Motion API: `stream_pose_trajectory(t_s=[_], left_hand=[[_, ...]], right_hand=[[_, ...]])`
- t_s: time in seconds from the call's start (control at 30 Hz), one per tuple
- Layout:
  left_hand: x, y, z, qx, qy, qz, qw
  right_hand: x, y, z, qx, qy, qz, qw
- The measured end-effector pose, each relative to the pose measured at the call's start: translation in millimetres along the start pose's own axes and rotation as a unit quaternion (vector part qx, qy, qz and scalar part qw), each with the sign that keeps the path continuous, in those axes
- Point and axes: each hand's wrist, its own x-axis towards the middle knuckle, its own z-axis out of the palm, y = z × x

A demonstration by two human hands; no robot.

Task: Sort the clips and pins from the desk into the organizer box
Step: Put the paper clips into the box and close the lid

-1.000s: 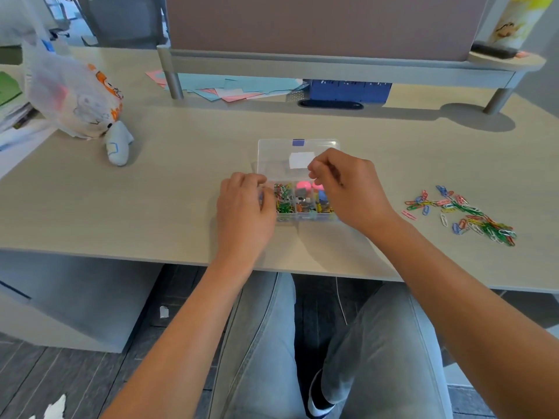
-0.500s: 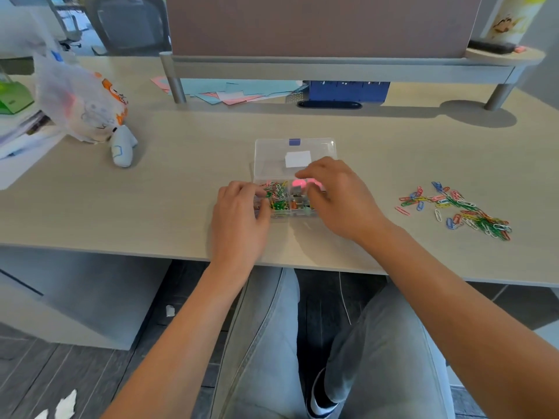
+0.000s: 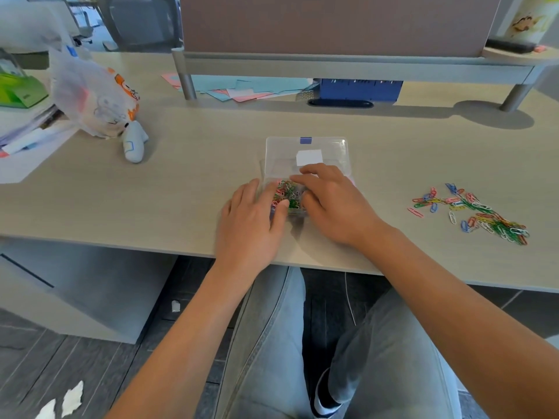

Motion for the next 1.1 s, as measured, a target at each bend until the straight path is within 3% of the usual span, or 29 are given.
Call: stream_pose_trajectory(t_s=[0.43, 0.7, 0.9, 1.1], left_hand=[[2, 3, -1, 0.015, -0.027, -0.007, 0.999], [7, 15, -7, -0.016, -0.01, 0.008, 1.0], [23, 72, -1, -0.06, -0.022, 0.086, 0.994], [22, 164, 28, -0.094, -0.077, 0.192, 0.974]], right_hand=[[0, 2, -2, 0.001, -0.032, 0.0, 1.0], [1, 6, -8, 0.007, 0.012, 0.004, 1.0], [-43, 49, -43, -0.002, 0.118, 0.12, 0.986], [-127, 106, -88, -0.045, 0.201, 0.267, 0.941]])
